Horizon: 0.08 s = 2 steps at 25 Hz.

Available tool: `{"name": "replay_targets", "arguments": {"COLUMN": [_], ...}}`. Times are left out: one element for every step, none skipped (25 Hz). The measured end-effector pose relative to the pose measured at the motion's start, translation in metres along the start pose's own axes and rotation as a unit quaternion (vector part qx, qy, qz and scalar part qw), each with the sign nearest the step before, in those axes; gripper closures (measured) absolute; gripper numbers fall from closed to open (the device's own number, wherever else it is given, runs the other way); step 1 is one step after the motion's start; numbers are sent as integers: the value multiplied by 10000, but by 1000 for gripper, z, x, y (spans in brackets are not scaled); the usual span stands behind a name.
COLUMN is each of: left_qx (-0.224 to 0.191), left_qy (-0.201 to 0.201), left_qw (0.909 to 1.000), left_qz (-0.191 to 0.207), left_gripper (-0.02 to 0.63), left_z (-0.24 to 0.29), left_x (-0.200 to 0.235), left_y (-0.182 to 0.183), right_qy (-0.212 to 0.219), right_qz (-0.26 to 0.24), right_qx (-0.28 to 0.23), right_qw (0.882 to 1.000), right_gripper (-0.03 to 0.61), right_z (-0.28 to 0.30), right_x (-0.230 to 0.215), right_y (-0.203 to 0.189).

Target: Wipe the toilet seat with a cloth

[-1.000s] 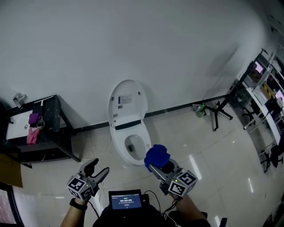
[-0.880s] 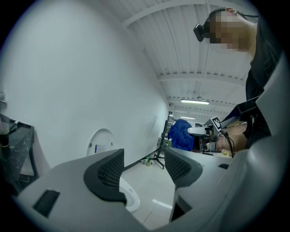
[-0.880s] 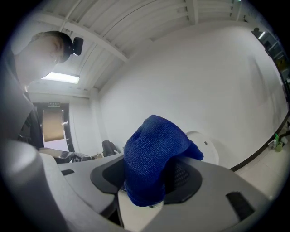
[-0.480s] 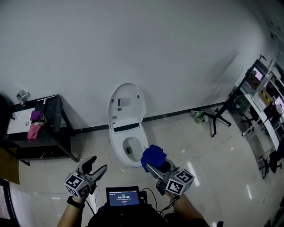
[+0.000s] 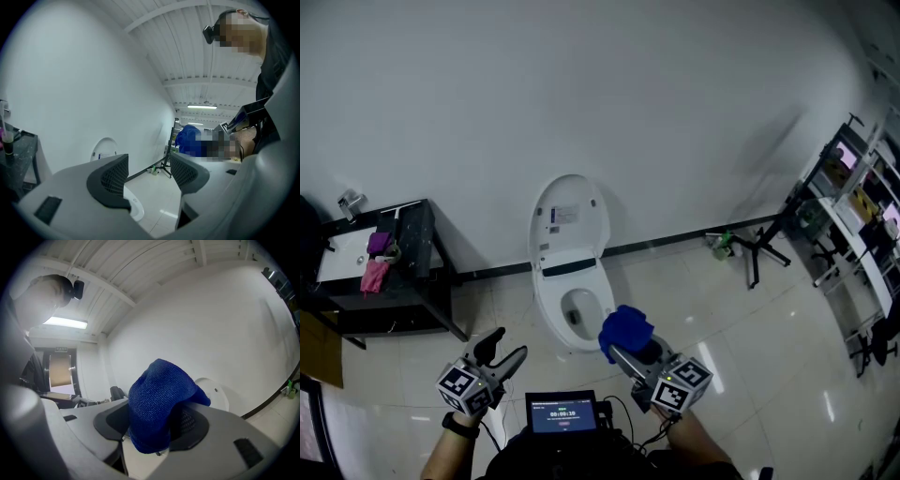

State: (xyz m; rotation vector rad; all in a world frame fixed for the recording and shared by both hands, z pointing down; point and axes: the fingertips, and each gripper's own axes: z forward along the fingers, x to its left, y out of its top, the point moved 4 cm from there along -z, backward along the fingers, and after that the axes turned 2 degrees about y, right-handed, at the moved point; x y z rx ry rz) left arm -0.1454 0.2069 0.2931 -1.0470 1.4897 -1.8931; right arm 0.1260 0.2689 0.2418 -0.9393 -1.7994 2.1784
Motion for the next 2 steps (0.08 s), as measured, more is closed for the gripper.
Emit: {"name": "replay_targets", "arguments": {"left_qx": [3, 6], "left_qy": [-20, -42], "left_qw": [10000, 10000], "left_qz": [-38, -83], "left_gripper": [330, 330], "left_z": [1, 2], "left_x": [-3, -6], "left_y": [2, 4], "right_qy": [-8, -15], "right_qz": [-5, -9], "right_qx": [-4, -10], "right_qw": [10000, 10000], "right_gripper": [347, 347], "right_z": [-1, -2], "right_x": [-1, -2], "right_y": [1, 2]}}
